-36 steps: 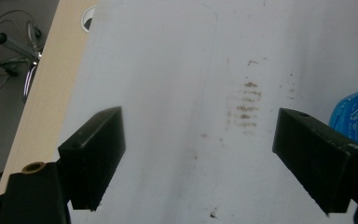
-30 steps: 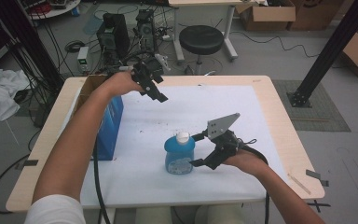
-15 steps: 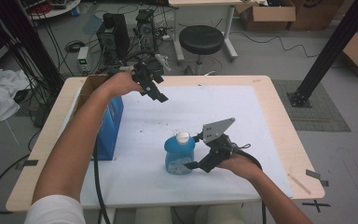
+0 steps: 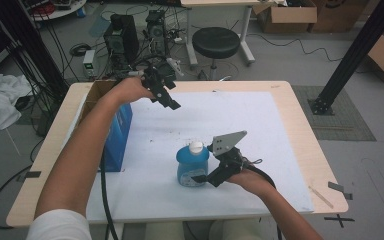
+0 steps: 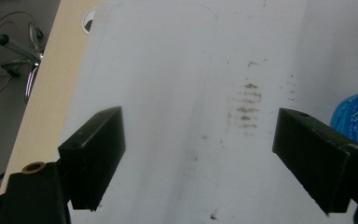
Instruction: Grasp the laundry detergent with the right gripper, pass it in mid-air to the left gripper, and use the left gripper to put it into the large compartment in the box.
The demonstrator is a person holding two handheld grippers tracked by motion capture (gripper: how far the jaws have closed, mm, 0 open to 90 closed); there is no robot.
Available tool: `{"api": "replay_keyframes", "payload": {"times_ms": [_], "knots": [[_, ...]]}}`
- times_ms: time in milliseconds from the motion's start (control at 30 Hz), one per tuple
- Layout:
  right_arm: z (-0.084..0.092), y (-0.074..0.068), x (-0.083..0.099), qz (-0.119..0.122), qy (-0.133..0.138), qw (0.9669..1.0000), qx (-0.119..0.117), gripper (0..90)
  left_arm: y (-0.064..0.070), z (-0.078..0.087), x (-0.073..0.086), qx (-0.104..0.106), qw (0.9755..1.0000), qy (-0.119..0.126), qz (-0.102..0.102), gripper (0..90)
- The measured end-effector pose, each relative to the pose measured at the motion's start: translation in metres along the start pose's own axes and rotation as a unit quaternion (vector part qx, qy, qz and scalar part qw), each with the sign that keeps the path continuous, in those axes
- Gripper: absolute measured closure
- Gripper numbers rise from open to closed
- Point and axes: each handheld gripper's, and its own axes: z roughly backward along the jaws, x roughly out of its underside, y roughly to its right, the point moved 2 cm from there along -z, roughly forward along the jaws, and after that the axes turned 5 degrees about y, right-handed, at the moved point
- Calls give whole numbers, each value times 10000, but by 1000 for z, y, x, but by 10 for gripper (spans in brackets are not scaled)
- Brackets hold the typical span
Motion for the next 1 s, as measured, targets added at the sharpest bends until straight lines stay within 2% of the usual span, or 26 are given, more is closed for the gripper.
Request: {"api": "replay_keyframes", "payload": {"times_ms": [200, 500, 1000], "knots": [[-6, -1, 4, -17, 146, 9999, 57, 188, 0, 0, 0, 5, 10000, 0, 15, 179], [-17, -1, 8, -110, 262, 9996, -11, 211, 0, 0, 1, -5, 10000, 9, 28, 180], [-19, 2, 10, -170, 371, 9992, -20, 268, 0, 1, 4, -23, 10000, 13, 41, 182]]}}
